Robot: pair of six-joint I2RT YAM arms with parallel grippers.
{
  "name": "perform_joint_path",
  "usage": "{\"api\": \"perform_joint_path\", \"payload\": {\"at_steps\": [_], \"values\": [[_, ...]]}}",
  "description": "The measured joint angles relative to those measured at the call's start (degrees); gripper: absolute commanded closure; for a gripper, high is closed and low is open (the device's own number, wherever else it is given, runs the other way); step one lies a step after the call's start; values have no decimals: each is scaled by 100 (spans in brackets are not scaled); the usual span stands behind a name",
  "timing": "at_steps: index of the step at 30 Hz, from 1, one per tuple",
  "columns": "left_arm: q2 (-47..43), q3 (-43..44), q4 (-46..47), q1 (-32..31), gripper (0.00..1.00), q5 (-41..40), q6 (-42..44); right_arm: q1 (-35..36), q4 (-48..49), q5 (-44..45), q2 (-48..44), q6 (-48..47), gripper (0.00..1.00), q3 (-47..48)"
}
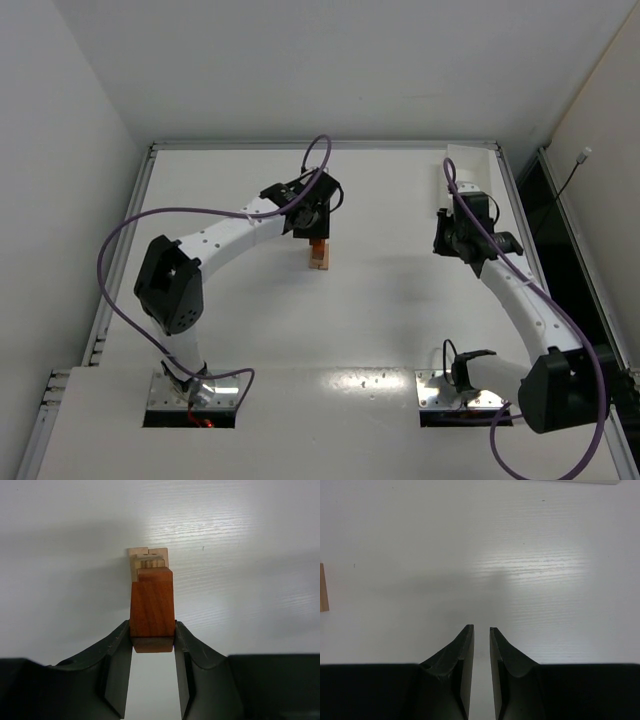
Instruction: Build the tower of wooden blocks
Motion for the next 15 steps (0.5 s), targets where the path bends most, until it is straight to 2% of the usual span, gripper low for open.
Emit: {"api": "perform_joint_path", "payload": {"at_steps": [15], "values": [[114,-9,59,0,100,15,22,-111,-2,-13,-68,4,84,-55]]}}
